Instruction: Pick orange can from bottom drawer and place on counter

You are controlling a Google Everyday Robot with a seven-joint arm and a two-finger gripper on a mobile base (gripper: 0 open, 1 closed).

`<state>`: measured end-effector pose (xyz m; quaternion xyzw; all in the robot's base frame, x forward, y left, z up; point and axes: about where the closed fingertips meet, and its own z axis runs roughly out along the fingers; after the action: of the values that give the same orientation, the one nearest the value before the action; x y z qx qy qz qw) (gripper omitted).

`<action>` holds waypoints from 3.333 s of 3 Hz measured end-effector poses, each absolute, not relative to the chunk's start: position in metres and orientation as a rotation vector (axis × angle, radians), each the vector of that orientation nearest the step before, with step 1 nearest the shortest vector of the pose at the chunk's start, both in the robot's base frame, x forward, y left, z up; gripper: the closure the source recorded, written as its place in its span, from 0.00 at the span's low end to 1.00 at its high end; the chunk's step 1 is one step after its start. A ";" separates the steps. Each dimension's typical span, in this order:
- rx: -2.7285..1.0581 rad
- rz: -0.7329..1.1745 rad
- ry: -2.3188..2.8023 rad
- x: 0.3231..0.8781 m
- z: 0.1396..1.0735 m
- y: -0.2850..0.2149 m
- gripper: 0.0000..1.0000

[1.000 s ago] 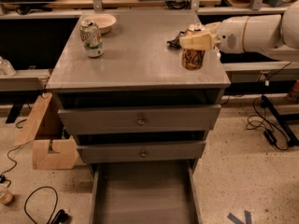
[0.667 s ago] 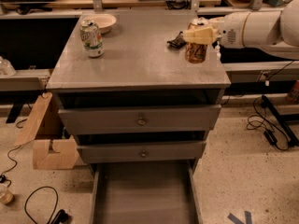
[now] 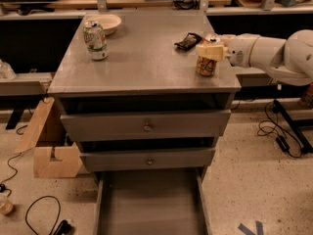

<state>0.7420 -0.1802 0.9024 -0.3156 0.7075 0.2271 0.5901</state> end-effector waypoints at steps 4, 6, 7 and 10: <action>-0.752 0.543 1.645 0.744 0.902 -0.166 0.00; -0.806 0.526 1.593 0.745 0.920 -0.174 0.00; -0.922 0.440 1.515 0.725 0.955 -0.203 0.00; -1.029 -0.099 1.551 0.594 1.038 -0.276 0.00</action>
Offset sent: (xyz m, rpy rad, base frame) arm 0.0000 0.0030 0.0011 -0.0045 0.0003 0.0037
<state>0.5942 -0.2759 1.0382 -0.4430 0.6682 -0.0428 0.5962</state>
